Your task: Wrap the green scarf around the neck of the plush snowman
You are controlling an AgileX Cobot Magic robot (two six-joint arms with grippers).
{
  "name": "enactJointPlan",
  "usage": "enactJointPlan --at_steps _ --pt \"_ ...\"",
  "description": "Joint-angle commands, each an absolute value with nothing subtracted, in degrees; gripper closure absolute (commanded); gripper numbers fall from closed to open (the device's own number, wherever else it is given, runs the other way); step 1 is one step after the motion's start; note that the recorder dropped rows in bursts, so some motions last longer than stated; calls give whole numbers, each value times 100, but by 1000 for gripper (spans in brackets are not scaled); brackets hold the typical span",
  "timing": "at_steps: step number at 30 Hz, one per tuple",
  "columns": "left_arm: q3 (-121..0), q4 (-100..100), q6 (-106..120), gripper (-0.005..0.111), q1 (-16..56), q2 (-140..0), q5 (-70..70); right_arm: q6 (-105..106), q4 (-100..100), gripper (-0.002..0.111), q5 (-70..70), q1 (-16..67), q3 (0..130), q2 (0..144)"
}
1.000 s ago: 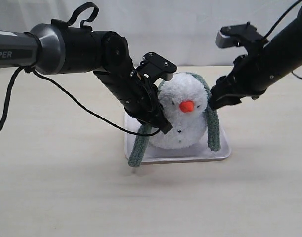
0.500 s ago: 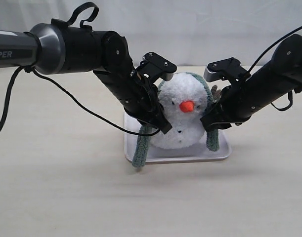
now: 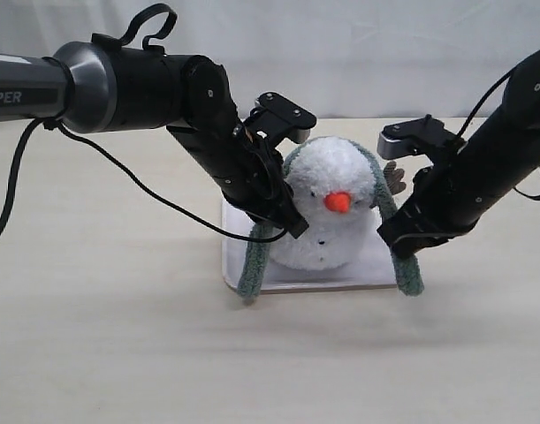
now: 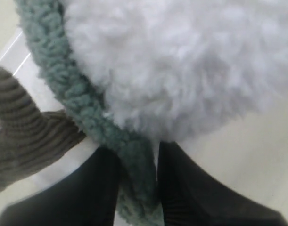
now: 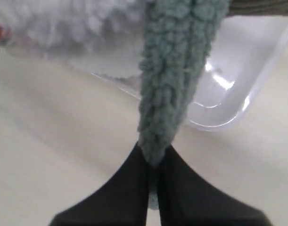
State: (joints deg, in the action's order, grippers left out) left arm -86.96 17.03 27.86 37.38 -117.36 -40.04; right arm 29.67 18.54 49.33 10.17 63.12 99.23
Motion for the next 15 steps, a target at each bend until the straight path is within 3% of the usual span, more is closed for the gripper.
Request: enactJointPlan --at_steps 1,15 --pt "-8744 1936 2729 80 3732 -11711 -3837 2922 2181 104 4851 1016 6165 10172" --pt "-8744 2332 2714 80 3732 -11711 -3607 4288 3638 104 4969 1016 6150 10247"
